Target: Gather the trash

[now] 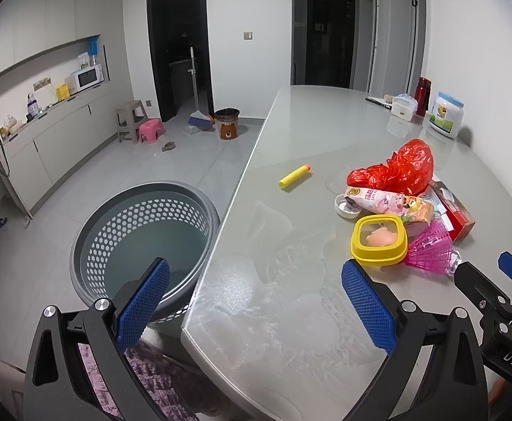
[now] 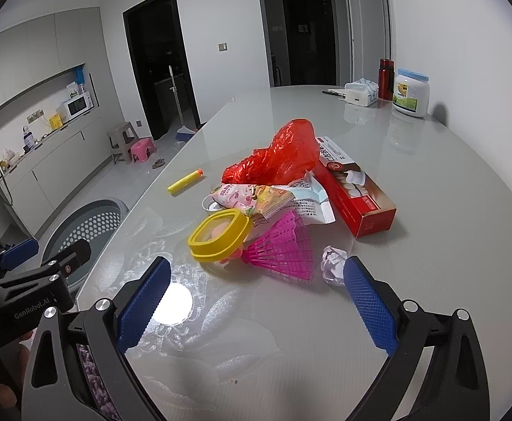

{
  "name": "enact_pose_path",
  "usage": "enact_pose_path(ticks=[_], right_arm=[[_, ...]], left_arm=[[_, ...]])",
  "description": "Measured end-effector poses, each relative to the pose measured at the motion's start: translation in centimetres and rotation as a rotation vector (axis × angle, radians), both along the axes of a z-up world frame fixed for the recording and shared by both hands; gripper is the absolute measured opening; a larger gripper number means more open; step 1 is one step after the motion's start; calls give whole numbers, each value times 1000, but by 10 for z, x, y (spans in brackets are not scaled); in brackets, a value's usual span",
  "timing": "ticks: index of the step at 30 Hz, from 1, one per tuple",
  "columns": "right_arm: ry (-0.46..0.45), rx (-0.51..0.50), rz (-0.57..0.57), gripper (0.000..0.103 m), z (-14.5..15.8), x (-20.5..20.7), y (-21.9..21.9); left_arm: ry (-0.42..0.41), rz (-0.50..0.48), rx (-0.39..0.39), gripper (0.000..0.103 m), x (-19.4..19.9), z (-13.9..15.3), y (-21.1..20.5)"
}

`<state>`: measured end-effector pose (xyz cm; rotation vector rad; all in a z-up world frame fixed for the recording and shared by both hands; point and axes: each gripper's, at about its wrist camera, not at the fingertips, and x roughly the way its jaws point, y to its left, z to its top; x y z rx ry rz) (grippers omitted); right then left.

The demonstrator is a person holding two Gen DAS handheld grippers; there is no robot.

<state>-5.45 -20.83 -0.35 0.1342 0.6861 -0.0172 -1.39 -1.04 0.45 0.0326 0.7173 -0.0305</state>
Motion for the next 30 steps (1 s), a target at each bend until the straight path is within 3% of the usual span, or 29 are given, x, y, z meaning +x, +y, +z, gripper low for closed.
enact_pose_path(ticks=[30], right_arm=[[-12,11,0,94,5,-5,-3]], left_arm=[[-9,0,3,97,-2,2,0]])
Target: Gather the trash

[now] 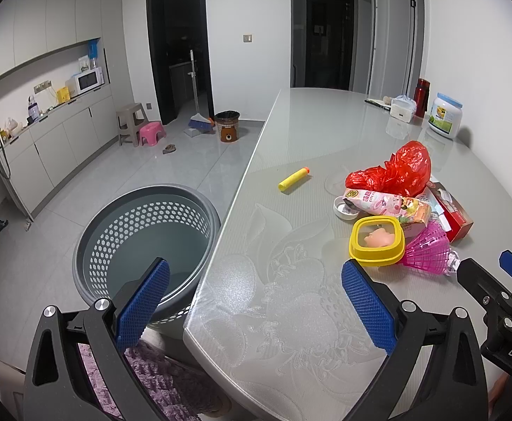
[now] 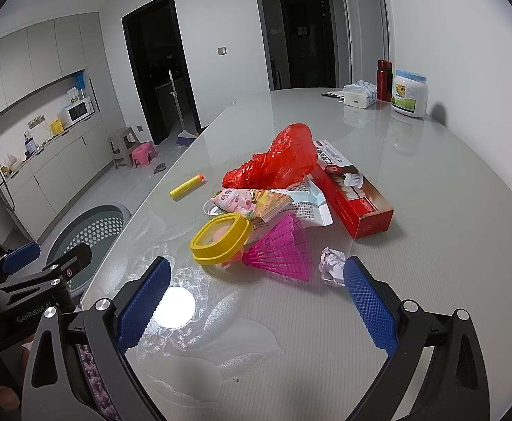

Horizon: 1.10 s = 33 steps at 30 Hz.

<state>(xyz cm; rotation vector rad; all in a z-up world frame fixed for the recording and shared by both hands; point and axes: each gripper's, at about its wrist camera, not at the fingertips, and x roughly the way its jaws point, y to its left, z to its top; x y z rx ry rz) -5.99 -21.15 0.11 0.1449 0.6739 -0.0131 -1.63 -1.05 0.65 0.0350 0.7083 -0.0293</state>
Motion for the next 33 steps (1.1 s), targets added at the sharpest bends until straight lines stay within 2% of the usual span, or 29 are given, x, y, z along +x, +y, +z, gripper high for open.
enact_pose_path(ticks=[33], right_arm=[[9,6,5,94,-5,3,3]], left_arm=[[1,0,1,97,0,0,0]])
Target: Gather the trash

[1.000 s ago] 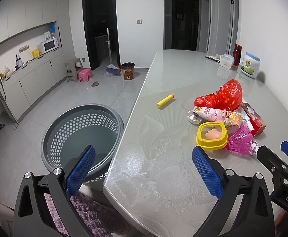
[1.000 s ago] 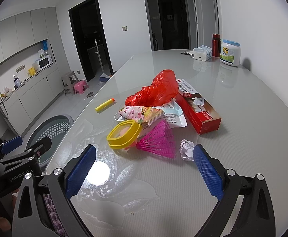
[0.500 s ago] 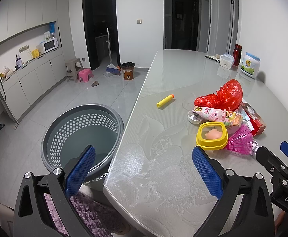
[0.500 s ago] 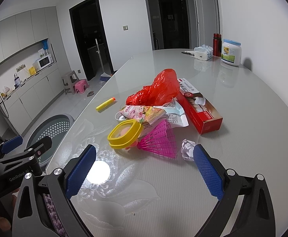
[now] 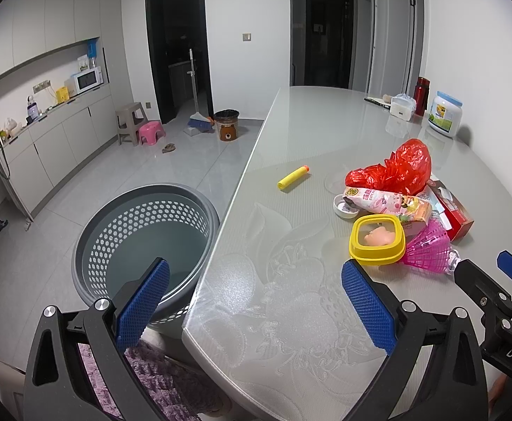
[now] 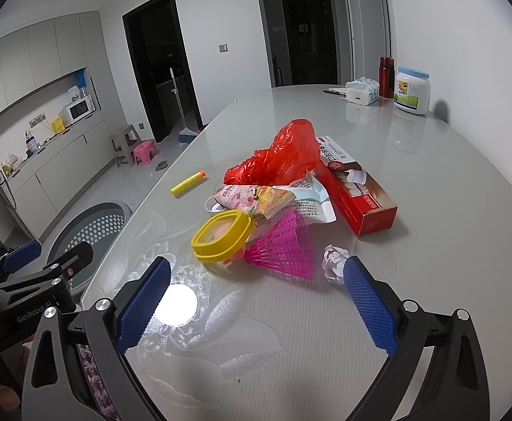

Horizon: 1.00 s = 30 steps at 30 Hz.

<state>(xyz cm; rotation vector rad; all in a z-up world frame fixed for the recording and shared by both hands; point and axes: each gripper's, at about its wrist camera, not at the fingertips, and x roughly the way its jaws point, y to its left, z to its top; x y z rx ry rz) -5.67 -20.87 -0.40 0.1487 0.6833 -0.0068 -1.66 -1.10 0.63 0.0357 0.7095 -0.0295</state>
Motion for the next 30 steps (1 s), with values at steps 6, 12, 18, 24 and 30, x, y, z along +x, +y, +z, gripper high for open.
enact_pose_path(ticks=[6,12,18,24,30], right_arm=[[7,7,1,94,-5,2,-3],[36,28,-15,94,-14,4,-14],[79,47,-46,94,-26,12,-31],[129,47,-95,94,-41,22,-56],[169,54,-149,94,-54,30,-85]], left_arm=[[6,-3,0,97,0,-3,-1],[26,-25,5,97,2,-13,-7],[64,-59,7,97,12,-26,-16],[99,-95,-1,97,26,-36,-25],[110,-122,-5,96,40,-40,-35]])
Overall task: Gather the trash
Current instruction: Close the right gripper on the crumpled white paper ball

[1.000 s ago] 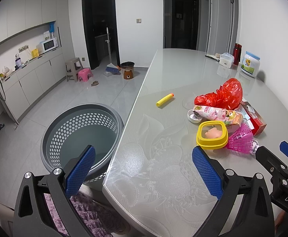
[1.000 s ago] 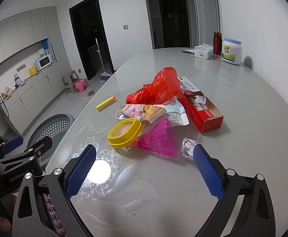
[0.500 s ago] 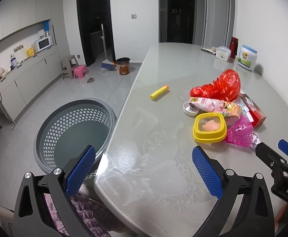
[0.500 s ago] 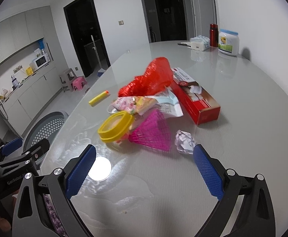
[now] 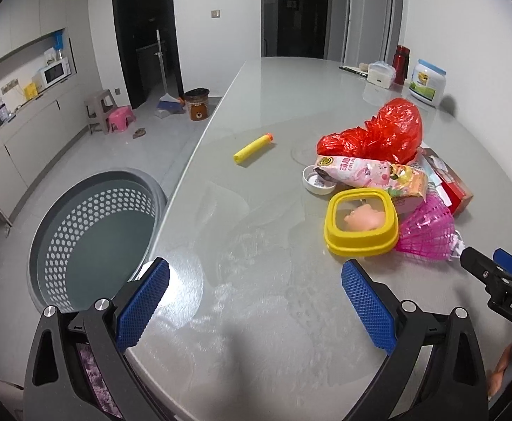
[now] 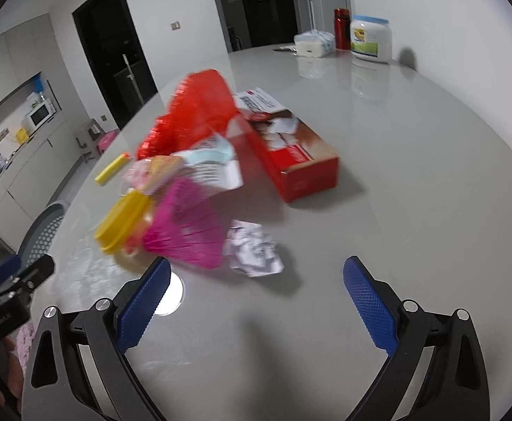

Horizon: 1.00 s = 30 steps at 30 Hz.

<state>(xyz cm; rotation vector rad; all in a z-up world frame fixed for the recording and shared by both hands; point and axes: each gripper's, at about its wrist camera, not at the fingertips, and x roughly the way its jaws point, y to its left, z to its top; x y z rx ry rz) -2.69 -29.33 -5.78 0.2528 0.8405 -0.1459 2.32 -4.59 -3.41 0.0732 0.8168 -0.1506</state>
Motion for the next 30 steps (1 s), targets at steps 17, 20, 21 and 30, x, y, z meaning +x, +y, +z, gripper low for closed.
enact_pose_path(ticks=[17,20,21,30], right_arm=[[64,-64,26,80,-11,27,-7],[87,-61,48,71,-15,31,-5],[87,-64,51,68,-16,32,-4],[60,-33,73,34,-14,29,-5]], left_arm=[[41,-53,-22,96,22,-10,-16],[48,-54,-19,96,22,-11,-18],[49,-56,-19,96,22,-12,-19],[54,-66,-27,97,23,-13,-22]])
